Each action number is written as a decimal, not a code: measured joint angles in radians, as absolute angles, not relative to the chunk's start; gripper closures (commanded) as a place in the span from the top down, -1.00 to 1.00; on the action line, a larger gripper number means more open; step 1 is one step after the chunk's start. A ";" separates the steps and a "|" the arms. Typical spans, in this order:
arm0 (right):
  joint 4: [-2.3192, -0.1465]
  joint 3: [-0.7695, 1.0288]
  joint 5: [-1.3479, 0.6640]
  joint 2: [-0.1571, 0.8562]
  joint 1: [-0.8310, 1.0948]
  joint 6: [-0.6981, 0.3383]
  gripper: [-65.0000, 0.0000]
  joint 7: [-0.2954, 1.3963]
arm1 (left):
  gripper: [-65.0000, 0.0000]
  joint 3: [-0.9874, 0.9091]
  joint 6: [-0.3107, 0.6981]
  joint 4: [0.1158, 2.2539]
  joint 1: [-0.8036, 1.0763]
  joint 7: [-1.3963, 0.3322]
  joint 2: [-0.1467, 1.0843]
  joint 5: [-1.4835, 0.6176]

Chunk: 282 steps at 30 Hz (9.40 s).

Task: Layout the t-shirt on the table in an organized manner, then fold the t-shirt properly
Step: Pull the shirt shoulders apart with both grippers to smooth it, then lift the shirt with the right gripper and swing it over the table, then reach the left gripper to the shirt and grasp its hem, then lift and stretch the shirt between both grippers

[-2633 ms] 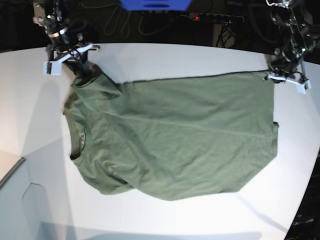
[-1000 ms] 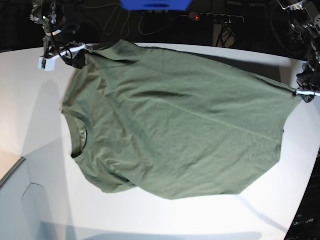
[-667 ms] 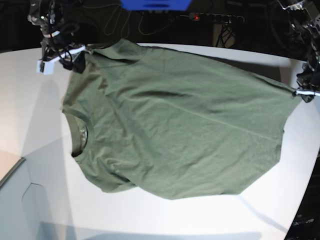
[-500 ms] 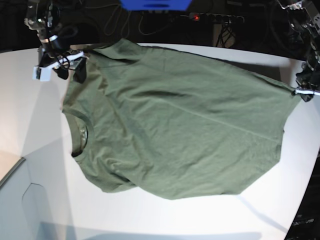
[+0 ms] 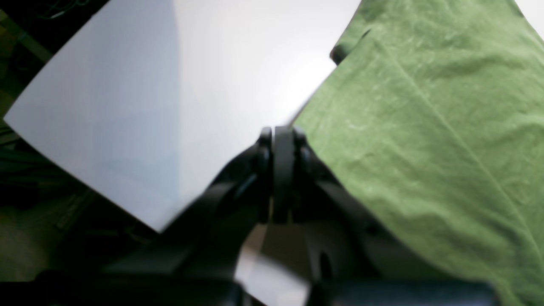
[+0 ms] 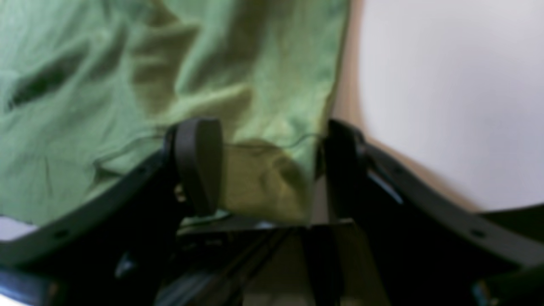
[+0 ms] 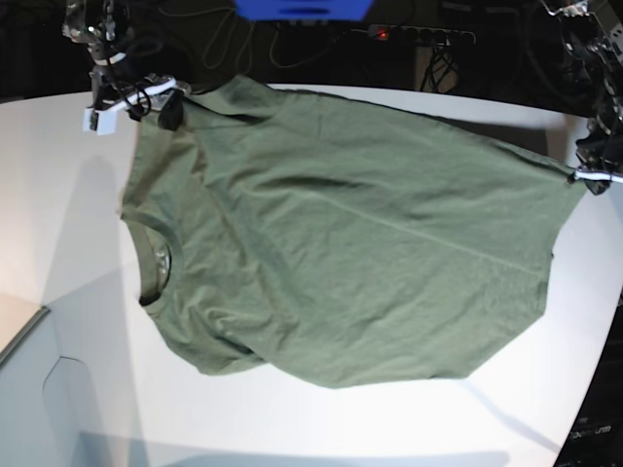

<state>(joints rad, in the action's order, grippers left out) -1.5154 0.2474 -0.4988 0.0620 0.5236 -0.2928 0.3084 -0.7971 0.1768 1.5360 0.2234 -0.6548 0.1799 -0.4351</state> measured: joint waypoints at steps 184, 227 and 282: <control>-1.695 0.265 -0.496 0.173 0.370 -0.291 -1.00 -0.008 | 0.33 0.305 0.159 1.031 -0.209 -0.305 -0.038 -0.545; -1.664 0.261 -0.496 0.235 0.265 -0.291 -1.00 -0.001 | -1.00 0.341 -0.155 1.549 -0.239 -0.067 0.187 -0.552; -1.710 0.141 -0.495 0.165 0.256 -0.307 -1.00 0.076 | 0.11 -0.331 -0.154 1.797 0.379 -0.117 0.196 -0.690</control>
